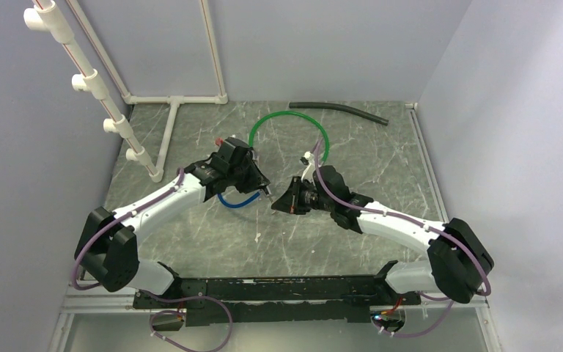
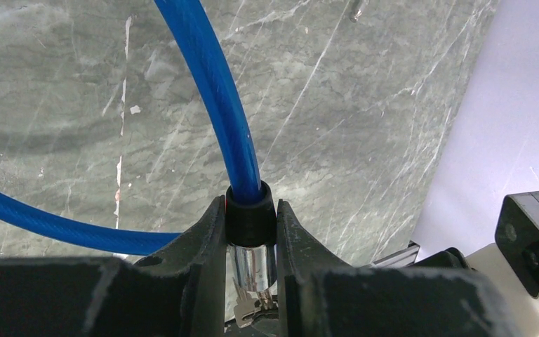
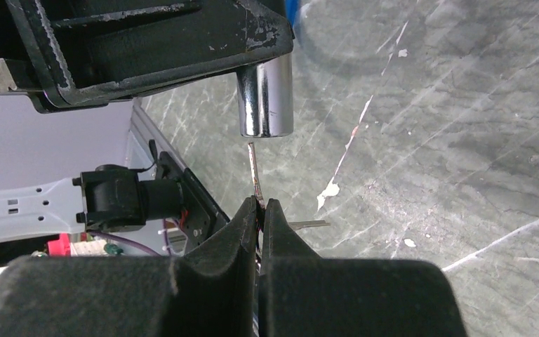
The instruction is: Unlock with the key
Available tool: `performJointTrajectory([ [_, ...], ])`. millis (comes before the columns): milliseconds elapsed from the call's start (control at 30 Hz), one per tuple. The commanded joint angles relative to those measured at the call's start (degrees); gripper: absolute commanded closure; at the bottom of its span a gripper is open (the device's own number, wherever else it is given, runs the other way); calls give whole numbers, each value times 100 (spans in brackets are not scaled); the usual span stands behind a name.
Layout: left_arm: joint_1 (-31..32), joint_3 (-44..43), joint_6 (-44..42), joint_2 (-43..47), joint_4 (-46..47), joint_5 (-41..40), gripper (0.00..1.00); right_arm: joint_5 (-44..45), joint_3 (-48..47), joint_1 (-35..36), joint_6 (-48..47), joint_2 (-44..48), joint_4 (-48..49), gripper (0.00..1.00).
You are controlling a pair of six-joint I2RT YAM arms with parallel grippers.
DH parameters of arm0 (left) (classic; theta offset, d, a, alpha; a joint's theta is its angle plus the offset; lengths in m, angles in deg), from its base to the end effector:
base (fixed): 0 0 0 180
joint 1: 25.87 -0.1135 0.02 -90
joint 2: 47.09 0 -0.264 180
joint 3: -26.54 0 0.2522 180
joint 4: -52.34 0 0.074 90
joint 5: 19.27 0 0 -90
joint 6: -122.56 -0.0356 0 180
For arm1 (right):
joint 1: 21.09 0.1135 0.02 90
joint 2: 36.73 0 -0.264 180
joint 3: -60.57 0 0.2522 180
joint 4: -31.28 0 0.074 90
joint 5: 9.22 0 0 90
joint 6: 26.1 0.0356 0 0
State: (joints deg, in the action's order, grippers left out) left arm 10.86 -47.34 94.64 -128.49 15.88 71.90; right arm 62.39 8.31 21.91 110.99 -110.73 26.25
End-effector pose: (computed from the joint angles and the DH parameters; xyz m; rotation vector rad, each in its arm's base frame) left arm 0.2475 -0.1856 0.2654 -0.5400 2.4508 -0.8259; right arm 0.1955 0.1976 0.2253 -0.1448 2.2729 1.2464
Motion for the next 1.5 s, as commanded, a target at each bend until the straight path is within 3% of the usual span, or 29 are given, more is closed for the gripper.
performJointTrajectory([
  [0, -6, -13, 44, 207, 279, -99, 100, 133, -40, 41, 19, 2, 289, 100],
  [1467, -8, -196, -61, 173, 281, -384, 100, 400, 240, 55, 224, 222, 382, 100],
])
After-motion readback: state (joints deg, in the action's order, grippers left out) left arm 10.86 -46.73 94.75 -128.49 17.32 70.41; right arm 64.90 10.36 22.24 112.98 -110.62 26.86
